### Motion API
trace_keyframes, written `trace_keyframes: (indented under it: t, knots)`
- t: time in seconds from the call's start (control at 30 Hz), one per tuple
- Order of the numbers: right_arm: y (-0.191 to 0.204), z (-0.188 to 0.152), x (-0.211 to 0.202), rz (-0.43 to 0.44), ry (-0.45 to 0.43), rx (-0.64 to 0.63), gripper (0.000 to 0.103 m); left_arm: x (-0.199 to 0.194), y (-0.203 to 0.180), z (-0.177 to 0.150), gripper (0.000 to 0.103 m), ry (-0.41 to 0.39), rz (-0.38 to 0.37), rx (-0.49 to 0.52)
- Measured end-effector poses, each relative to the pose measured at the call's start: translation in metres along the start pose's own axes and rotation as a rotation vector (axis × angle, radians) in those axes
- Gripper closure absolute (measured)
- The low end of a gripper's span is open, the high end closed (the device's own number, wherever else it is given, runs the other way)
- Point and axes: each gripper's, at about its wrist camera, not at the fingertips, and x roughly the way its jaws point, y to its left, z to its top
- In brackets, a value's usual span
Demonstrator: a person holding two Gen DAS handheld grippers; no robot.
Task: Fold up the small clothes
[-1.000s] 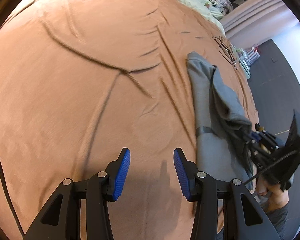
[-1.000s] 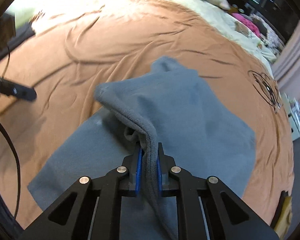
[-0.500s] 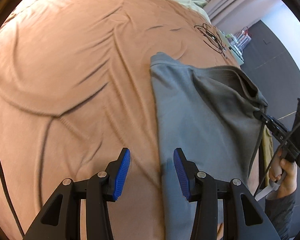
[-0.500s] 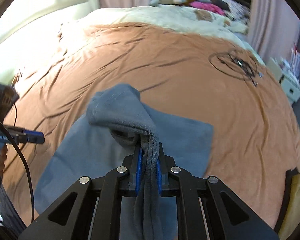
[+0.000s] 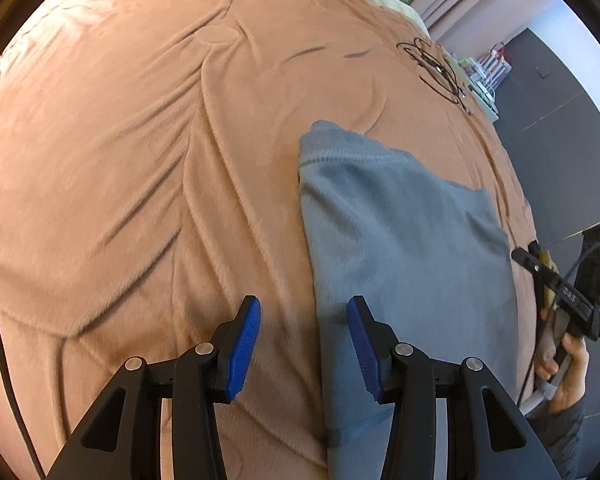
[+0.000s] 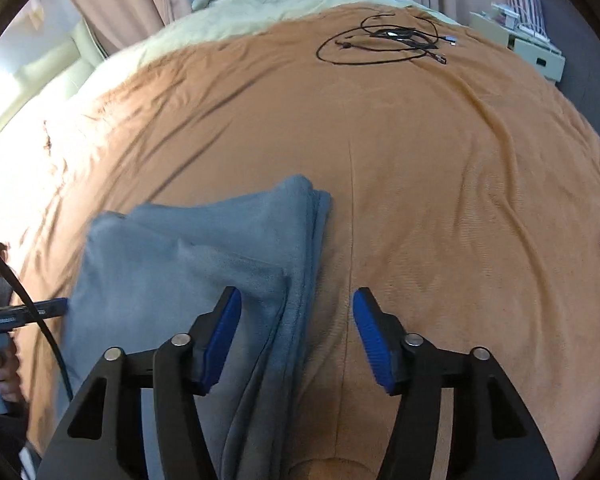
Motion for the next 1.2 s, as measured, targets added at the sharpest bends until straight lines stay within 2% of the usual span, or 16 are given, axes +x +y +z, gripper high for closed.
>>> trace_keyframes:
  t: [0.27, 0.4, 0.47, 0.53, 0.57, 0.63, 0.73, 0.93, 1.03, 1.2]
  knots:
    - [-0.027, -0.001, 0.018, 0.214, 0.108, 0.085, 0.046, 0.018, -0.002, 0.021, 0.055, -0.007, -0.025, 0.003]
    - [-0.034, -0.004, 0.030, 0.245, 0.134, 0.085, 0.046, 0.027, -0.002, 0.039, 0.056, -0.022, -0.019, 0.006]
    - [-0.037, 0.002, 0.038, 0.248, 0.142, 0.091, 0.048, 0.031, -0.004, 0.049, 0.061, -0.031, -0.012, 0.018]
    - [-0.040, 0.006, 0.041, 0.242, 0.143, 0.093, 0.053, 0.037, -0.006, 0.058, 0.077, -0.033, -0.007, 0.022]
    - [-0.042, 0.009, 0.042, 0.248, 0.139, 0.095, 0.057, 0.038, -0.006, 0.063, 0.079, -0.042, -0.007, 0.025]
    - [-0.045, 0.013, 0.044, 0.253, 0.139, 0.101, 0.062, 0.040, -0.003, 0.071, 0.079, -0.068, -0.006, 0.007]
    - [-0.044, 0.013, 0.052, 0.265, 0.146, 0.118, 0.062, 0.042, 0.004, 0.073, 0.079, -0.058, -0.035, -0.052]
    - [-0.058, 0.014, 0.059, 0.321, 0.171, 0.180, 0.062, 0.037, 0.004, 0.057, 0.073, -0.004, -0.044, -0.025]
    - [-0.061, 0.014, 0.055, 0.312, 0.179, 0.173, 0.062, 0.033, 0.005, 0.050, 0.067, 0.021, -0.060, -0.023]
    - [-0.067, 0.013, 0.043, 0.294, 0.202, 0.181, 0.060, 0.035, 0.000, 0.044, 0.065, 0.034, -0.058, 0.002]
